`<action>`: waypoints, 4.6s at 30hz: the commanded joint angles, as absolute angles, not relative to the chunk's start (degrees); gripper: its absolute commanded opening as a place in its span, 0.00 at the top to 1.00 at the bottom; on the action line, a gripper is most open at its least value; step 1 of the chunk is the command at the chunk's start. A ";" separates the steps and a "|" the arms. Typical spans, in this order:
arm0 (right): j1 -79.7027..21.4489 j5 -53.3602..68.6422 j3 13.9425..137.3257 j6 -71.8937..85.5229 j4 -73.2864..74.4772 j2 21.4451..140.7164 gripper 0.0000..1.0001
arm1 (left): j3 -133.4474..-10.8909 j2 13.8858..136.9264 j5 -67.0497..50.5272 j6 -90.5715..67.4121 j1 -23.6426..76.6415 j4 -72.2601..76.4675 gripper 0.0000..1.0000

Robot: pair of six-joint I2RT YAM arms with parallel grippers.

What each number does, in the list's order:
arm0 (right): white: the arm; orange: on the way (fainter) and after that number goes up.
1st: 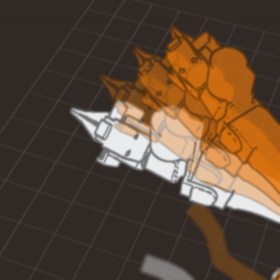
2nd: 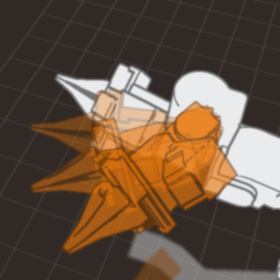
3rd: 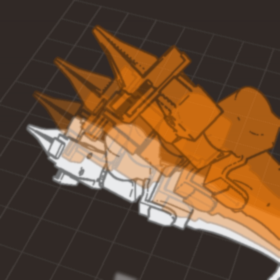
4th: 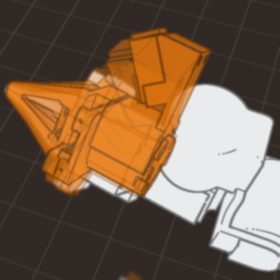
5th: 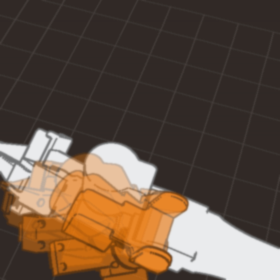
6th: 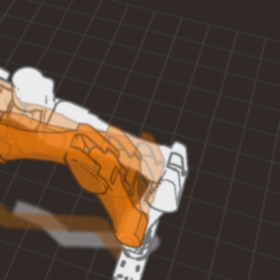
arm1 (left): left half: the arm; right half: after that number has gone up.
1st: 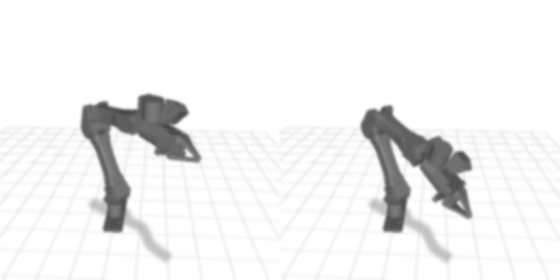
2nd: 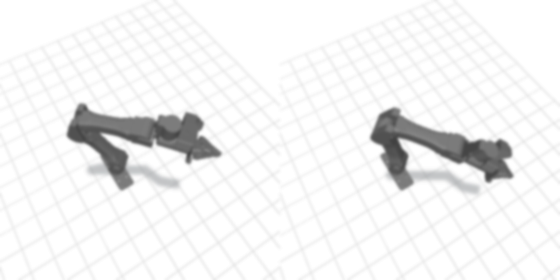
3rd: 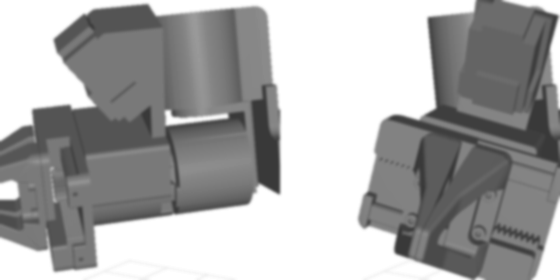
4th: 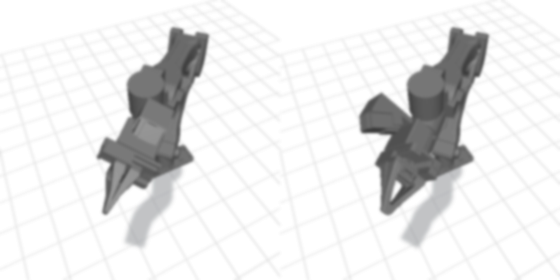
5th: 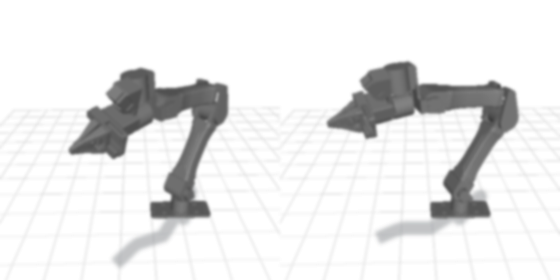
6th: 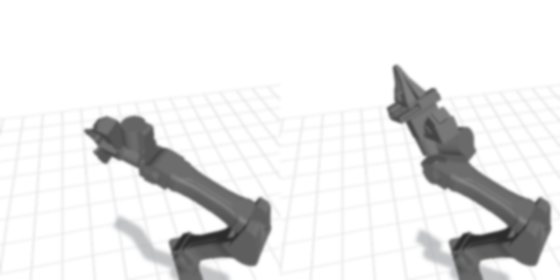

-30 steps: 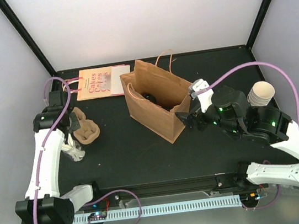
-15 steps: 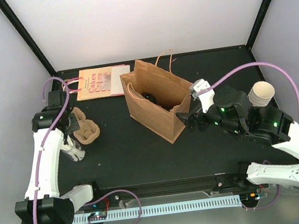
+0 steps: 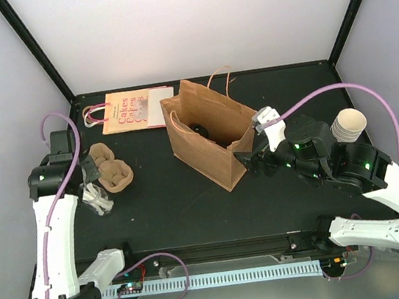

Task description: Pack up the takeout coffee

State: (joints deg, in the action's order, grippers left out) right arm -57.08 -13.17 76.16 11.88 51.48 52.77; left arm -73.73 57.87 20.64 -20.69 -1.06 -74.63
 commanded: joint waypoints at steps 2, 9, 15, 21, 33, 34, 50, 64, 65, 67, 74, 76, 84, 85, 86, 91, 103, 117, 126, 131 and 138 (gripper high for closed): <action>-56.77 -12.62 76.90 11.17 51.23 52.72 0.01 | -78.18 54.88 18.94 -21.40 -1.48 -78.49 0.98; -56.82 -12.30 77.08 11.03 51.44 53.06 0.01 | -84.81 49.75 16.36 -20.77 -1.49 -80.07 0.98; -56.87 -12.61 77.35 10.65 52.26 53.51 0.02 | -90.52 45.21 12.02 -21.28 -1.41 -80.24 0.99; -56.86 -12.98 77.30 10.42 52.51 53.70 0.01 | -96.03 43.96 8.69 -21.67 -1.47 -81.03 0.98; -56.79 -15.14 77.71 10.40 51.94 53.83 0.02 | -99.50 39.14 -7.52 -22.01 -1.42 -69.75 0.98; -56.82 -15.45 77.75 10.45 51.90 53.79 0.02 | -98.87 38.49 -9.92 -22.26 -1.45 -67.63 0.98; -56.86 -26.70 74.88 12.78 49.30 46.69 0.01 | -97.78 42.74 -37.77 -34.42 -1.43 -35.83 0.98; -56.82 -29.35 73.69 14.93 49.64 43.37 0.01 | -92.31 51.34 -47.38 -47.08 -0.54 -16.54 0.98; -56.77 -29.43 73.66 15.02 49.66 43.34 0.01 | -91.96 51.59 -47.59 -47.63 -0.16 -15.90 0.99; -56.84 -29.53 73.65 15.19 49.65 43.35 0.01 | -91.75 52.35 -47.74 -48.23 0.69 -15.48 0.99; -56.84 -29.70 73.56 15.88 49.45 43.16 0.01 | -92.03 55.46 -45.06 -47.28 7.52 -15.99 0.98; -56.84 -29.94 73.48 16.20 49.48 42.93 0.01 | -92.35 56.56 -43.66 -46.16 10.00 -16.79 0.98; -56.81 -30.39 73.29 16.73 50.47 42.27 0.01 | -92.00 60.75 -38.84 -43.94 17.09 -19.42 0.99; -56.79 -30.41 73.32 16.70 50.56 42.21 0.01 | -91.31 60.81 -37.91 -44.18 17.20 -19.58 0.98; -56.82 -30.42 73.30 16.72 50.68 42.18 0.01 | -90.70 60.76 -36.75 -44.46 17.22 -19.81 0.98; -56.83 -30.50 73.30 16.73 50.70 42.09 0.01 | -88.74 62.42 -34.85 -45.58 17.24 -22.74 0.98; -56.78 -30.24 73.43 16.44 50.60 42.56 0.01 | -85.23 66.42 -34.20 -47.02 17.23 -23.15 0.98; -56.84 -30.15 73.30 16.36 50.63 42.79 0.01 | -84.63 67.41 -28.42 -46.63 17.31 -26.37 0.98; -56.79 -30.23 72.86 16.52 50.69 42.77 0.01 | -84.52 68.38 -27.24 -45.93 17.47 -27.63 0.98; -56.86 -30.15 72.80 16.81 50.74 42.55 0.01 | -84.76 69.03 -27.05 -45.48 18.01 -28.32 0.98; -56.79 -29.89 72.77 17.06 50.98 42.37 0.01 | -85.54 69.35 -25.00 -42.87 18.32 -31.81 0.98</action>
State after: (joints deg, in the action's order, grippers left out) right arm -57.08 -29.08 73.36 15.84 51.00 42.83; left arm -84.58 69.21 -26.74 -45.21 17.76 -29.26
